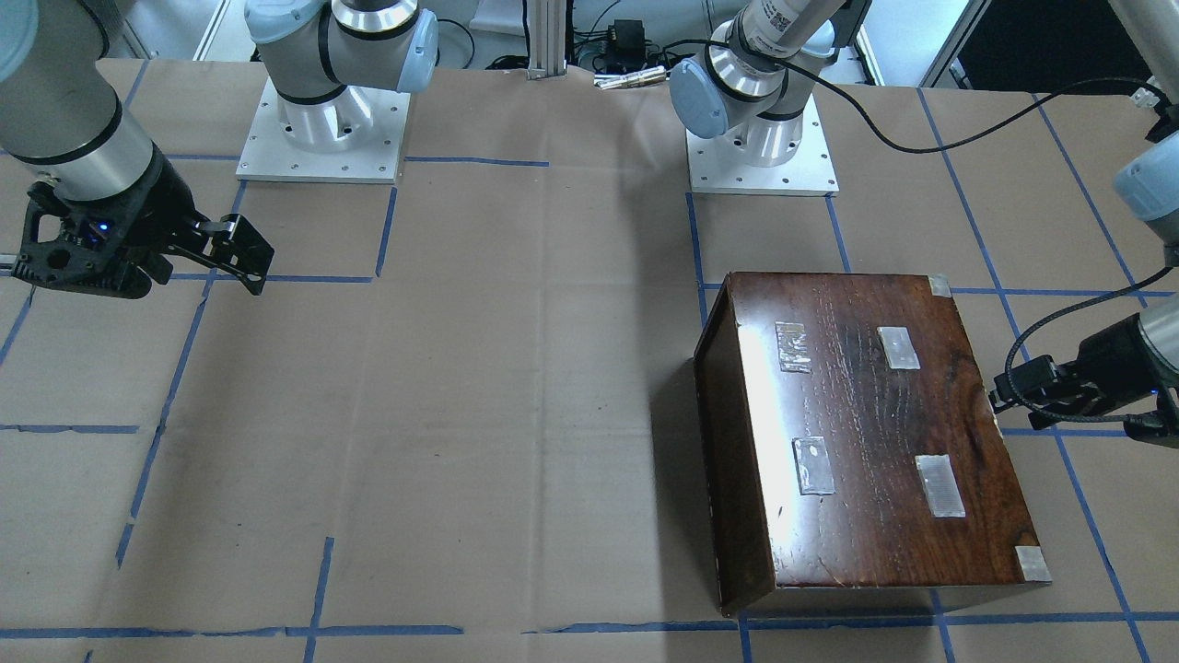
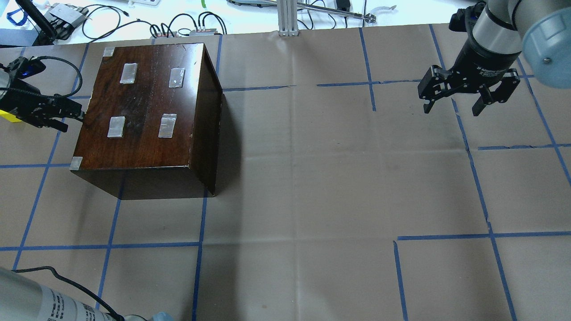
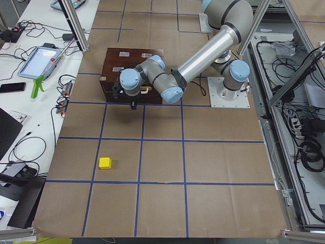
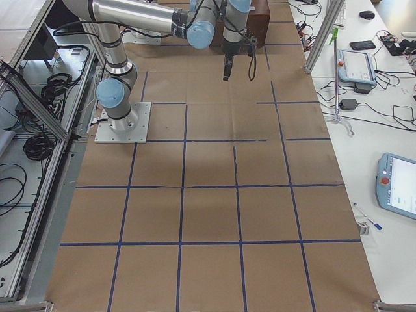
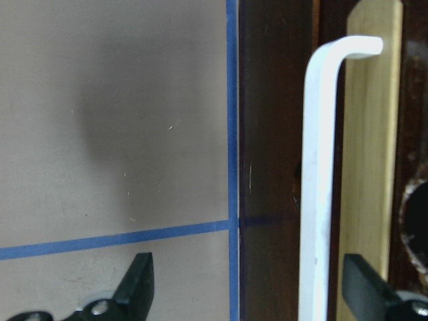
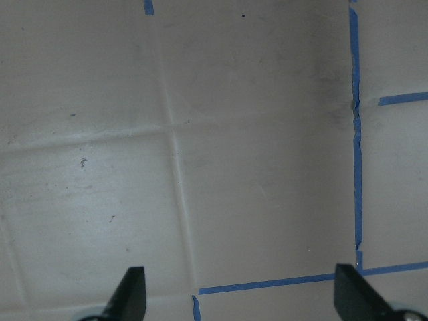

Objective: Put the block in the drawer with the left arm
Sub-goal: 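Close the left gripper on the white drawer handle, then pull the drawer open away from the box with the left gripper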

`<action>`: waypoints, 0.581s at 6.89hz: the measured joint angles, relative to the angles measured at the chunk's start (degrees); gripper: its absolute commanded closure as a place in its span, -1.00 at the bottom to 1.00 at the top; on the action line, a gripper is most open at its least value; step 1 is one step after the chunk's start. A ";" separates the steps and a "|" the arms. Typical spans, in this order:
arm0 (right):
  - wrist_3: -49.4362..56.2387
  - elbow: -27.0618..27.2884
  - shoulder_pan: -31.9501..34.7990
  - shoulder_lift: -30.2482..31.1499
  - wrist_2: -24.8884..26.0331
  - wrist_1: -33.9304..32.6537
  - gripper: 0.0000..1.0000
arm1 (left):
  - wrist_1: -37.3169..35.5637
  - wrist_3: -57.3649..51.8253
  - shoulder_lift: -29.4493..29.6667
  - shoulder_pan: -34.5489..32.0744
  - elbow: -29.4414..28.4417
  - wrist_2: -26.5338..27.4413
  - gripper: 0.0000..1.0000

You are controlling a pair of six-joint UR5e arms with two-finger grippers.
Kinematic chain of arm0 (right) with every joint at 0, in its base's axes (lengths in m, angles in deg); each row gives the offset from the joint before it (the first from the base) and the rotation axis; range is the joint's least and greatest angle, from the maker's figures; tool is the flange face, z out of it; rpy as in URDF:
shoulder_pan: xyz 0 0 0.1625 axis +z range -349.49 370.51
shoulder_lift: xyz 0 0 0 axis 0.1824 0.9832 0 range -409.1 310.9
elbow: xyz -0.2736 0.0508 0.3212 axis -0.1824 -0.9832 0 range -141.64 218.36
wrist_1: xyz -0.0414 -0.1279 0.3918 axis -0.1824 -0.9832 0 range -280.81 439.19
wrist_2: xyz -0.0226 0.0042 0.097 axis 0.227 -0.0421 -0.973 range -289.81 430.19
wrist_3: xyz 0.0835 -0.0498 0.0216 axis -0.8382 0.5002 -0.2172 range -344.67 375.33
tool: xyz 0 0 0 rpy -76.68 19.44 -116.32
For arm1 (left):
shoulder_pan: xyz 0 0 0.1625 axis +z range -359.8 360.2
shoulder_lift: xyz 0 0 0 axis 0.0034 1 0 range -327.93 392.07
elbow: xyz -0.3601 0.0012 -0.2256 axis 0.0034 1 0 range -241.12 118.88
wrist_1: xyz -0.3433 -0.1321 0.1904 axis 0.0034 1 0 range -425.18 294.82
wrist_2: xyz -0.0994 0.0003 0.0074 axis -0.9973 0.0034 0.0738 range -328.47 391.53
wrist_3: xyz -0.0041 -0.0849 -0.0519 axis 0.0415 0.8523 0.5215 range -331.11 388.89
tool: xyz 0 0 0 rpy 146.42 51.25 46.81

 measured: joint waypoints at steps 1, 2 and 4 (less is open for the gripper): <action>0.02 0.01 0.00 0.01 0.00 0.00 -1.00 | -0.58 0.02 0.81 -0.08 -0.30 -0.04 -0.98; 0.03 0.02 0.00 0.01 0.00 0.00 -1.00 | -0.81 0.05 1.21 -0.10 -0.51 -0.04 -0.98; 0.02 0.02 0.00 0.01 0.00 0.00 -1.00 | -1.69 0.28 2.05 0.00 -0.76 0.20 -0.98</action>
